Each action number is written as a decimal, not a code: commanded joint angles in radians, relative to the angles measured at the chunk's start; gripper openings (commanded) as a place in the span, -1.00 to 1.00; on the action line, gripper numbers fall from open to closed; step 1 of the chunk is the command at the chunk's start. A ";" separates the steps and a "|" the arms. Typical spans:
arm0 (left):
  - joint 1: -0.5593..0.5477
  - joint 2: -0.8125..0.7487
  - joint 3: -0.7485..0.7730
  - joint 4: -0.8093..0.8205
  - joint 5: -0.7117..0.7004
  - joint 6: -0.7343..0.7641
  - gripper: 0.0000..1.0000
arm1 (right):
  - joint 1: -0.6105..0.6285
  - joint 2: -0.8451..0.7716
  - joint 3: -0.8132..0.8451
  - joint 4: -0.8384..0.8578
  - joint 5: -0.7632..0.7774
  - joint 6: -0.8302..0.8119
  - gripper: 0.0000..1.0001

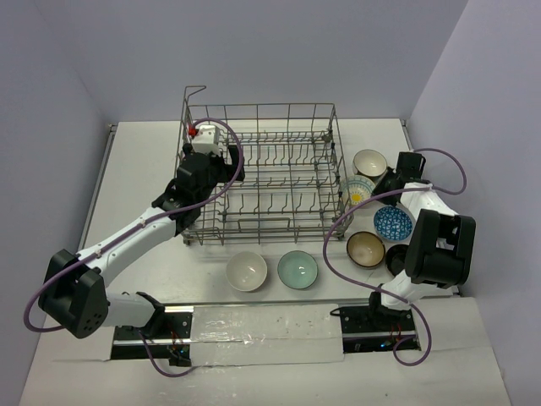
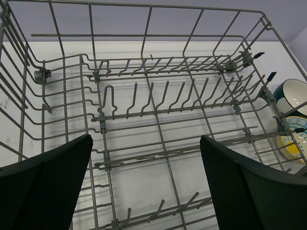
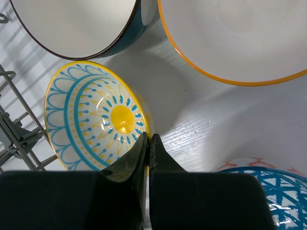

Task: Load the bowls into the dish rack
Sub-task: Pick up the bowl from the center of the board, then pass from the right arm to the left

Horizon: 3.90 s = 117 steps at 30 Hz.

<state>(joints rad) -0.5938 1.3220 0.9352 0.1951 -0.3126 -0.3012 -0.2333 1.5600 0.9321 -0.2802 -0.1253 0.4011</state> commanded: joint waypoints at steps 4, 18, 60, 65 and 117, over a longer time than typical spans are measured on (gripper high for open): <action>-0.008 -0.006 -0.007 0.012 -0.011 -0.007 0.99 | 0.017 -0.034 0.031 -0.030 0.030 -0.028 -1.00; -0.017 0.010 0.013 -0.011 -0.049 0.000 0.96 | 0.064 -0.120 0.042 -0.062 0.087 -0.036 -1.00; -0.090 0.031 0.128 -0.037 0.027 0.206 0.99 | 0.209 -0.442 0.224 -0.211 0.388 -0.042 -1.00; -0.090 0.023 0.152 -0.034 0.144 0.328 0.97 | 0.229 -0.410 0.313 -0.255 0.383 -0.061 -1.00; -0.251 0.275 0.386 -0.298 0.563 0.970 0.52 | 0.460 -0.048 0.622 -0.361 -0.326 -0.120 -1.00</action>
<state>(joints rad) -0.8410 1.5822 1.2644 -0.0963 0.2691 0.6361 0.2142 1.5524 1.5116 -0.6746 -0.3988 0.2893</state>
